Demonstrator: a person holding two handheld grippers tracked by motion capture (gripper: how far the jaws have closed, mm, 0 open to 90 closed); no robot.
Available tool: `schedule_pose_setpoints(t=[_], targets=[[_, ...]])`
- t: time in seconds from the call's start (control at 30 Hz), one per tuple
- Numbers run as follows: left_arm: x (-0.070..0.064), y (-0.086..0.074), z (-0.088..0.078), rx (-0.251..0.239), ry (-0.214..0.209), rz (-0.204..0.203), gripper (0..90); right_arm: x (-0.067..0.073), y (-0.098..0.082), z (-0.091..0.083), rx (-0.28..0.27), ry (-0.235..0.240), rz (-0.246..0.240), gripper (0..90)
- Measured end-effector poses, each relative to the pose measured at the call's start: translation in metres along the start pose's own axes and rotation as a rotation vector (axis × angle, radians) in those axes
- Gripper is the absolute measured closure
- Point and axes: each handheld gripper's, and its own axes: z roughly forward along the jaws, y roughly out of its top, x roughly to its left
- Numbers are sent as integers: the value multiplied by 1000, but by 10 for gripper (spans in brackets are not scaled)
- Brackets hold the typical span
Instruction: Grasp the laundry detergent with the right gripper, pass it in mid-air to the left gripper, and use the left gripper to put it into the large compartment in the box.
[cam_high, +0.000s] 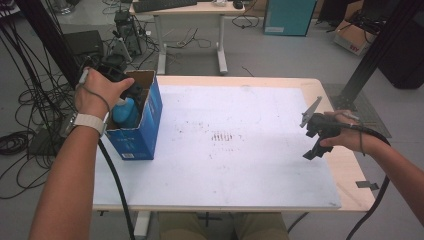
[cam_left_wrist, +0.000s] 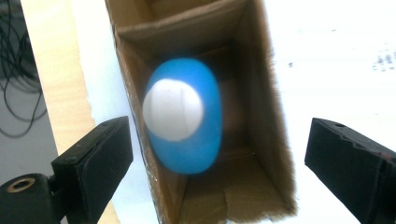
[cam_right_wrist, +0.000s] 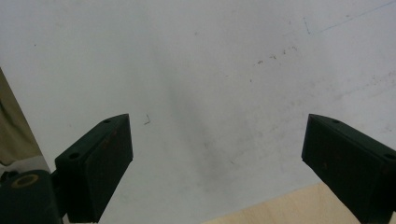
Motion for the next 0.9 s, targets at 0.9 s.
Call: schedule_pose_setpoints(t=[0.9], targets=[[-133, -10, -59, -50, -184, 704, 84, -4, 2, -16, -32, -16, 9, 85]])
